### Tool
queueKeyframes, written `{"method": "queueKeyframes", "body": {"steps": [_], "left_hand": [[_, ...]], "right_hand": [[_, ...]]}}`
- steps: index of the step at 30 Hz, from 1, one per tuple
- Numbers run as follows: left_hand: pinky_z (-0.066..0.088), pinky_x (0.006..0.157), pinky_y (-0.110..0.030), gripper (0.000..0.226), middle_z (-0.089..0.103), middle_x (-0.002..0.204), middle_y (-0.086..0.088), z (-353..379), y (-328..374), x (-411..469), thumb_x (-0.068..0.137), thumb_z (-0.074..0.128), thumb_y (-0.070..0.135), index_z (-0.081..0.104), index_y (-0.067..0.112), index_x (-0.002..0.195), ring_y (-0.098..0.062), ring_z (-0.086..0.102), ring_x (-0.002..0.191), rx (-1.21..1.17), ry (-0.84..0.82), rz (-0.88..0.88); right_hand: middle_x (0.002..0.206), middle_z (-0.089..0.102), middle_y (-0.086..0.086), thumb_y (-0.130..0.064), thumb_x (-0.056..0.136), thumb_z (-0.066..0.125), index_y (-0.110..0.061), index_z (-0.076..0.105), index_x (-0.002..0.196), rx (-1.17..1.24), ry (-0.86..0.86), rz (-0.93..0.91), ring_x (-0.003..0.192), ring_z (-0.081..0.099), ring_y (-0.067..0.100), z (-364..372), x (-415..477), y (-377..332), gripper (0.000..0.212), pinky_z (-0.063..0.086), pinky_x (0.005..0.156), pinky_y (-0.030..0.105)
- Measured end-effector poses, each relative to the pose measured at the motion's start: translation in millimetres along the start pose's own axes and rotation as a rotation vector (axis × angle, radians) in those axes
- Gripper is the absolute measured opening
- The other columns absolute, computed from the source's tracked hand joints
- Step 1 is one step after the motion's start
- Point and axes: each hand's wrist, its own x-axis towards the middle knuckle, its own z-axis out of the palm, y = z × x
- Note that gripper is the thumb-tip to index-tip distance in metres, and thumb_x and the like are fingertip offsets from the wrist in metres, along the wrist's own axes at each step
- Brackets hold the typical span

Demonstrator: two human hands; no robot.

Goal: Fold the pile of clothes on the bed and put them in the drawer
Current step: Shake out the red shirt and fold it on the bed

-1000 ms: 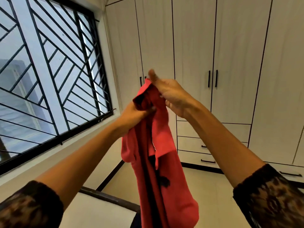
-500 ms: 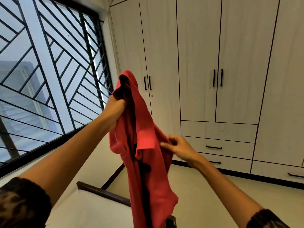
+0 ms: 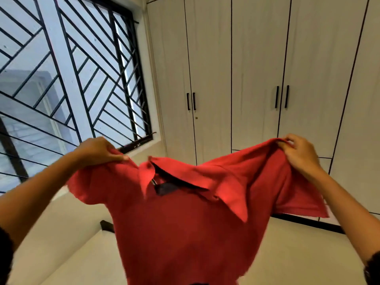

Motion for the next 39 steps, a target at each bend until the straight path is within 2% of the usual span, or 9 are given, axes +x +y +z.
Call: {"method": "queueKeyframes", "body": {"steps": [5, 14, 17, 22, 24, 29, 35, 37, 39], "left_hand": [[0.038, 0.059, -0.026, 0.022, 0.063, 0.067, 0.003, -2.0, -40.6, -8.6, 0.079, 0.069, 0.04, 0.063, 0.024, 0.066, -0.014, 0.058, 0.068, -0.087, -0.045, 0.042], [0.043, 0.079, -0.037, 0.017, 0.063, 0.083, -0.007, 18.6, -23.4, -4.5, 0.096, 0.05, 0.015, 0.061, 0.012, 0.083, -0.022, 0.055, 0.082, -0.782, 0.041, 0.089], [0.043, 0.079, -0.036, 0.013, 0.061, 0.086, -0.004, 13.1, -19.6, -4.3, 0.097, 0.048, 0.016, 0.056, 0.02, 0.087, -0.021, 0.055, 0.083, -0.646, 0.043, 0.131], [0.042, 0.081, -0.023, 0.023, 0.06, 0.095, 0.012, -2.4, -18.8, -14.6, 0.09, 0.058, 0.012, 0.058, 0.031, 0.103, -0.009, 0.056, 0.09, -0.259, 0.004, 0.29], [0.038, 0.073, -0.019, 0.027, 0.058, 0.086, 0.017, -5.1, -16.4, -18.5, 0.083, 0.064, 0.008, 0.06, 0.035, 0.09, -0.007, 0.054, 0.082, -0.163, 0.068, 0.312], [0.041, 0.058, -0.019, 0.01, 0.063, 0.065, 0.003, 1.3, -8.7, -23.3, 0.072, 0.062, 0.033, 0.066, 0.025, 0.068, -0.009, 0.057, 0.065, -0.299, 0.244, 0.168], [0.031, 0.051, -0.028, 0.027, 0.045, 0.055, -0.004, 0.1, 12.6, -33.0, 0.067, 0.051, 0.04, 0.053, 0.015, 0.057, -0.015, 0.039, 0.053, -0.763, 0.576, -0.042], [0.034, 0.055, -0.03, 0.03, 0.052, 0.068, -0.012, -3.8, 10.9, -15.7, 0.071, 0.057, 0.04, 0.053, 0.011, 0.063, -0.022, 0.044, 0.06, -0.946, 0.494, -0.217], [0.043, 0.065, -0.03, 0.027, 0.06, 0.088, -0.017, 5.4, 1.7, 0.7, 0.083, 0.057, 0.031, 0.058, 0.005, 0.076, -0.027, 0.052, 0.068, -1.035, 0.133, -0.458]], "right_hand": [[0.113, 0.064, 0.023, -0.033, 0.089, 0.06, -0.009, 0.069, 0.106, -0.184, 0.115, 0.135, 0.106, 0.056, 0.043, -15.0, 12.1, 1.2, 0.031, 0.045, 0.083, 0.042], [0.092, 0.06, 0.023, -0.032, 0.094, 0.051, -0.008, 0.06, 0.083, -0.008, 0.089, 0.092, 0.091, 0.056, 0.037, 12.2, 30.4, -28.5, 0.028, 0.038, 0.072, 0.037], [0.089, 0.051, 0.015, -0.026, 0.096, 0.046, -0.006, 0.054, 0.084, 0.182, 0.085, 0.128, 0.083, 0.047, 0.028, 18.5, 33.1, -34.0, 0.025, 0.031, 0.07, 0.033], [0.118, 0.06, 0.014, -0.018, 0.096, 0.049, -0.011, 0.059, 0.112, 0.178, 0.097, 0.037, 0.11, 0.054, 0.033, 16.9, 39.5, -29.1, 0.021, 0.041, 0.088, 0.039], [0.115, 0.065, 0.005, -0.012, 0.095, 0.047, -0.02, 0.065, 0.105, 0.175, 0.023, -0.076, 0.113, 0.056, 0.028, 16.6, 44.8, -25.1, 0.022, 0.041, 0.095, 0.039], [0.075, 0.065, -0.034, 0.009, 0.092, 0.043, -0.034, 0.069, 0.072, 0.292, -0.212, -0.129, 0.081, 0.058, -0.015, 12.3, 45.6, -32.4, 0.054, 0.04, 0.086, 0.004], [0.081, 0.072, -0.003, -0.007, 0.075, 0.07, -0.02, 0.074, 0.08, 0.326, -0.686, -0.038, 0.072, 0.064, 0.001, -16.5, 31.5, -33.7, 0.014, 0.049, 0.066, 0.011], [0.075, 0.071, 0.002, -0.028, 0.057, 0.082, -0.014, 0.074, 0.074, 0.344, -0.701, 0.067, 0.065, 0.065, 0.006, -17.2, 33.0, -38.9, 0.024, 0.051, 0.062, 0.014], [0.058, 0.067, 0.007, -0.024, 0.061, 0.082, -0.007, 0.066, 0.07, 0.33, -0.607, 0.334, 0.044, 0.061, 0.01, 6.6, 31.5, -34.9, 0.025, 0.051, 0.045, 0.018]]}}
